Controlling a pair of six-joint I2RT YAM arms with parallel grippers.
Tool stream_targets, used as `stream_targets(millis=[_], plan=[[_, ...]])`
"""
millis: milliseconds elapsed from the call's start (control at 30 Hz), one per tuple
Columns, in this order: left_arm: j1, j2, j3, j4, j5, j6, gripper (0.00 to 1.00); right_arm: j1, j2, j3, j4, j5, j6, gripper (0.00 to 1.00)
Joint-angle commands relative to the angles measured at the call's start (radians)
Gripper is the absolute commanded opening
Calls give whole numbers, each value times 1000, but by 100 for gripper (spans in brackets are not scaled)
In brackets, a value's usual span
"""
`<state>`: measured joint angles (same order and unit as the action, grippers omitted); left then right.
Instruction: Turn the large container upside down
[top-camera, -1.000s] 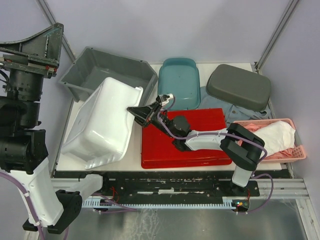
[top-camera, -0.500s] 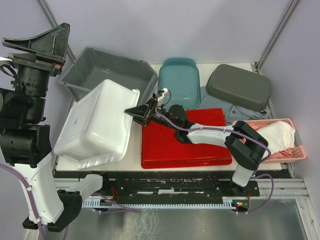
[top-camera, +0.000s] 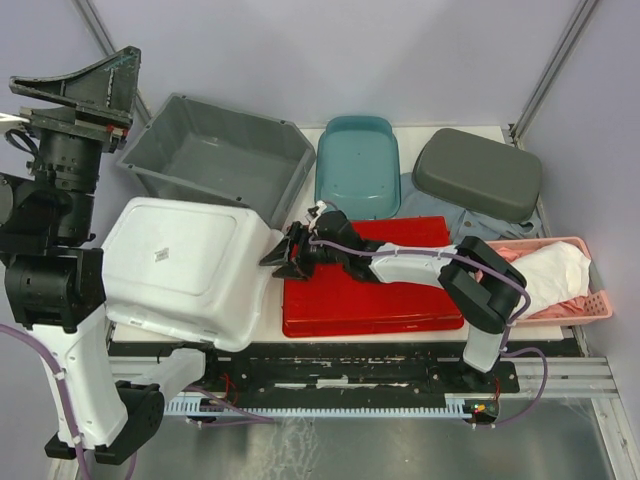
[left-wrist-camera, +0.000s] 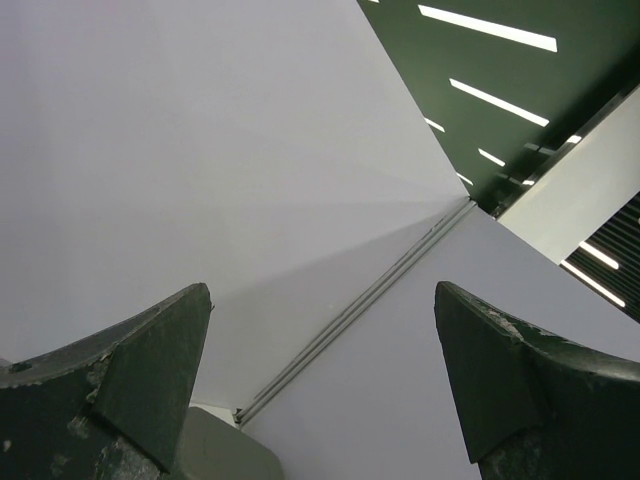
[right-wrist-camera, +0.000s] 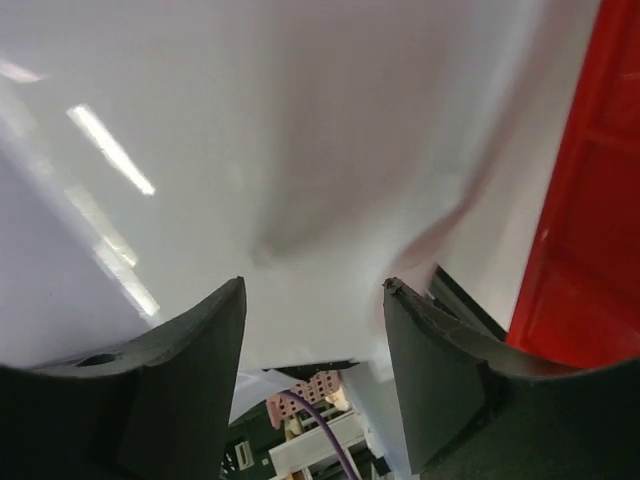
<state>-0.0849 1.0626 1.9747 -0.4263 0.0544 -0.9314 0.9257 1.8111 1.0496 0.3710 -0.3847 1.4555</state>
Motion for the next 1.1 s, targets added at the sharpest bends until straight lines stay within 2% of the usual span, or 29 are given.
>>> stream_targets(millis=[0,167,400,500,567,667,800,933,1067], plan=[[4,-8,-20,60,0,-29,99,-19,-42,46,-87,-24,-90,69],[3,-11,-49,72,13,-38,99,-24,-33,175,-341,-40,-269,80],[4,-4,-76,79,64,-33,99,-33,-62,339,-586,12,-503,83],[3,9,-90,8,118,9,99,-39,-89,452,-754,103,-675,85],[2,29,-96,-99,141,55,99,-48,-105,524,-860,196,-768,87],[2,54,-147,-247,126,145,99,-75,-145,568,-945,365,-868,97],[-45,150,-152,-420,19,284,99,-159,-195,569,-1048,469,-938,99],[-253,305,-68,-538,-257,428,99,-297,-262,512,-1103,484,-926,99],[-398,522,44,-629,-435,509,99,-435,-351,424,-1099,479,-893,99]])
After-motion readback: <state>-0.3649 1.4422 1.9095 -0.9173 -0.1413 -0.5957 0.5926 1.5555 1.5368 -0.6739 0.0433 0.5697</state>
